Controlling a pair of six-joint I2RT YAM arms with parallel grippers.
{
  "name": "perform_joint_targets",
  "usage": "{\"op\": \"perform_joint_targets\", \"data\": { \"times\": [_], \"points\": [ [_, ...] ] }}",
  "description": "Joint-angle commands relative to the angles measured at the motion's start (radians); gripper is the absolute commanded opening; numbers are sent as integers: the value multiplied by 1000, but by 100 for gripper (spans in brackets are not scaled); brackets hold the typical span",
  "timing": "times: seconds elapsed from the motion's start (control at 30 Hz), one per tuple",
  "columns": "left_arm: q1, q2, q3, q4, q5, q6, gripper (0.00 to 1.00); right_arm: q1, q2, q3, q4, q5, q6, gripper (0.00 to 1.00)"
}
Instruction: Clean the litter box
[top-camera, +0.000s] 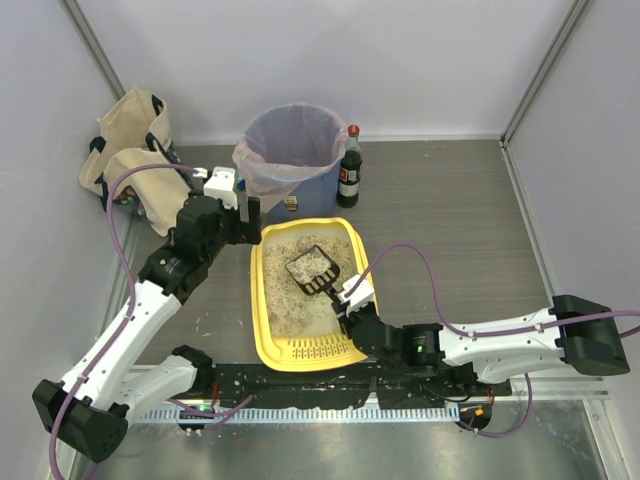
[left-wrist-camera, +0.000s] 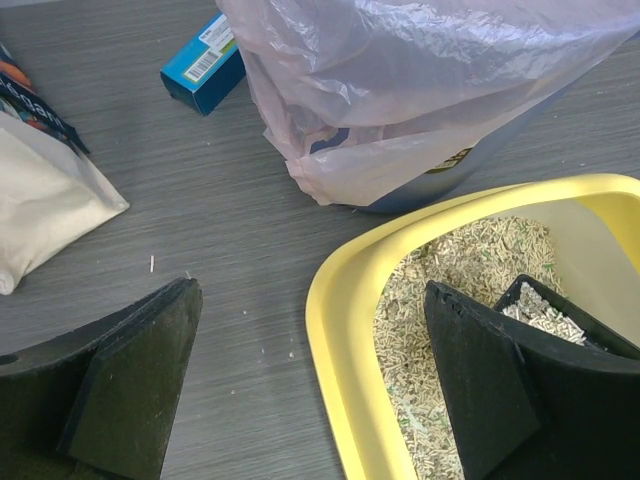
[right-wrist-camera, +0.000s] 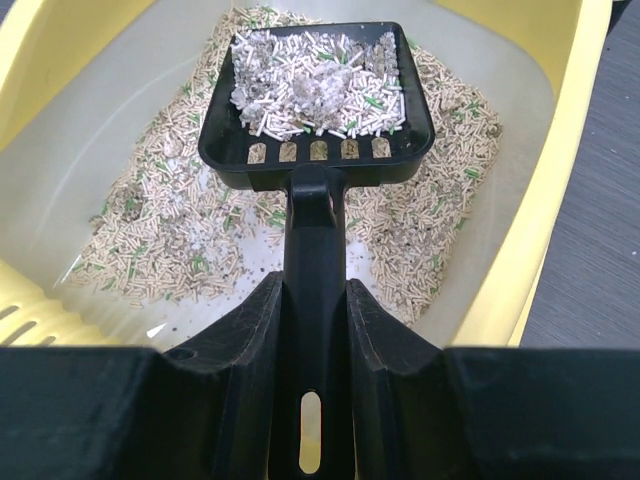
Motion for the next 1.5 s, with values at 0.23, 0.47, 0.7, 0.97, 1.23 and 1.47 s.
{"op": "perform_joint_targets", "data": {
  "times": [0.23,0.47,0.7,0.97,1.23,1.47],
  "points": [
    [-3,-32,-3,50,-22,12,98,12,-54,-2,102,15,12,2],
    [-3,-25,-3,51,-13,9,98,15,14,47,41,103,-17,1],
    [-3,-21,-3,50,-10,8,98,18,10,67,-13,146,6,1],
    [-1,-21,-3,48,-7,6,98,18,7,40,42,15,-6,1],
    [-1,-24,-6,51,-6,6,98,18,6,53,46,72,-2,1],
    [-1,-24,-3,51,-6,8,98,28,27,66,-44,171,26,1]
  ]
}}
